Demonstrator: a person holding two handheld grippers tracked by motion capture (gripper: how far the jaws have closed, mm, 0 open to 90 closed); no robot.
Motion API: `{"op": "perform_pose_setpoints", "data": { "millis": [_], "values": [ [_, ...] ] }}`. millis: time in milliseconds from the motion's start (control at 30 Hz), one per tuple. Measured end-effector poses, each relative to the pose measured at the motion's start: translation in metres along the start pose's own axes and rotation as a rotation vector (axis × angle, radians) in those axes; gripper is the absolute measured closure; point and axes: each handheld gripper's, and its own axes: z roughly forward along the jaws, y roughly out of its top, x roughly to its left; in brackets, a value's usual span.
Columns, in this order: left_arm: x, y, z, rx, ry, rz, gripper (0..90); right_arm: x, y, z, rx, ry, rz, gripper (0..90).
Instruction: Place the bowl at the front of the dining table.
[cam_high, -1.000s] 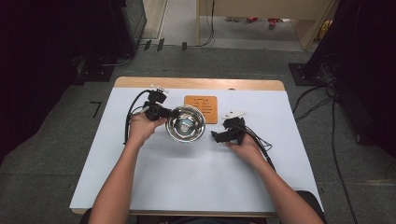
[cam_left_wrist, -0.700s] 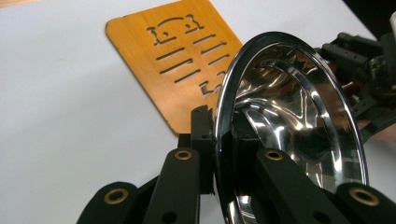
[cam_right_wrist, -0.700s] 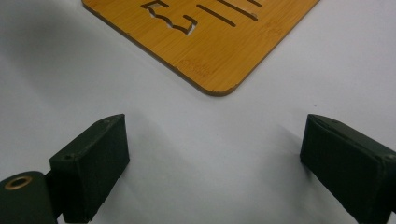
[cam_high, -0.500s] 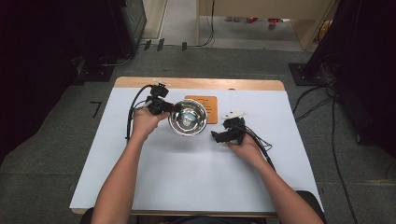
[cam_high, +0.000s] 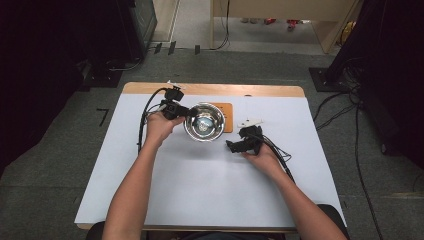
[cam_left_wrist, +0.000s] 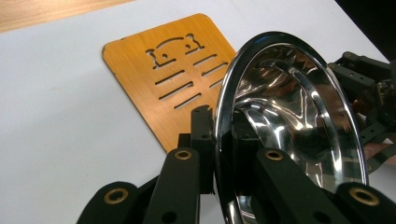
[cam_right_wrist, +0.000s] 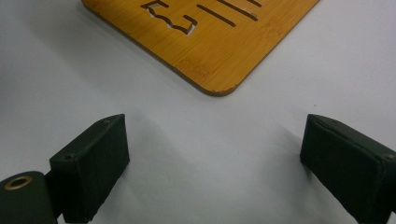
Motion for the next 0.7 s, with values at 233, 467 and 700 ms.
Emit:
{"op": "perform_pose_setpoints", "data": {
  "millis": [233, 467, 700],
  "values": [
    [0.001, 0.006, 0.007, -0.008, -0.004, -0.005, 84.6, 0.000, 0.000, 0.000, 0.000, 0.000, 0.000, 7.3],
    [0.005, 0.008, 0.014, -0.001, 0.007, -0.010, 84.6, 0.000, 0.000, 0.000, 0.001, 0.000, 0.000, 7.3],
    [0.005, 0.011, 0.021, -0.014, 0.000, -0.026, 84.6, 0.000, 0.000, 0.000, 0.001, 0.000, 0.000, 7.3]
  ]
}}
